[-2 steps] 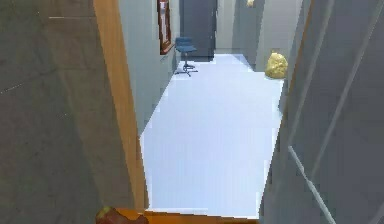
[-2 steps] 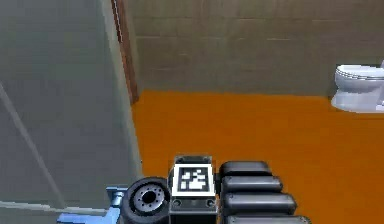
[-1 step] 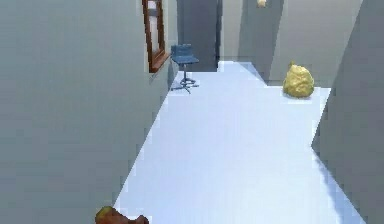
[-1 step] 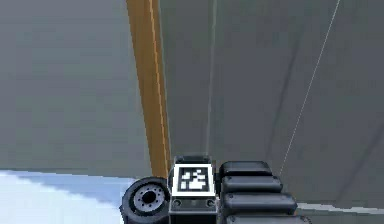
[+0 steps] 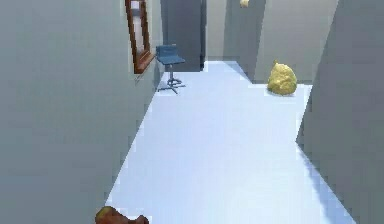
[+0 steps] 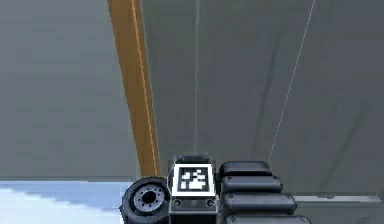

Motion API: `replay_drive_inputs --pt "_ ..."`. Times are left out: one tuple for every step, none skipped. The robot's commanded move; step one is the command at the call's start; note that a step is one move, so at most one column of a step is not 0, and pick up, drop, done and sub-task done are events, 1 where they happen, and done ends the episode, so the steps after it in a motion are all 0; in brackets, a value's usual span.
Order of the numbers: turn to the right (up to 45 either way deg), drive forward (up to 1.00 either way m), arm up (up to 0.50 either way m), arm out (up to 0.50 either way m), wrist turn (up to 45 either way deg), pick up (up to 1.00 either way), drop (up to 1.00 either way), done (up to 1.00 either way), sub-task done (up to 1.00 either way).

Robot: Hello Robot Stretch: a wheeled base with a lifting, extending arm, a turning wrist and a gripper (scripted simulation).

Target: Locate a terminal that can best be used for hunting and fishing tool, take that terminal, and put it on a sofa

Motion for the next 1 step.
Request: replay_drive_inputs --pt "0.0 0.15 0.00 0.00 0.0 0.00 0.00 0.00 0.00"
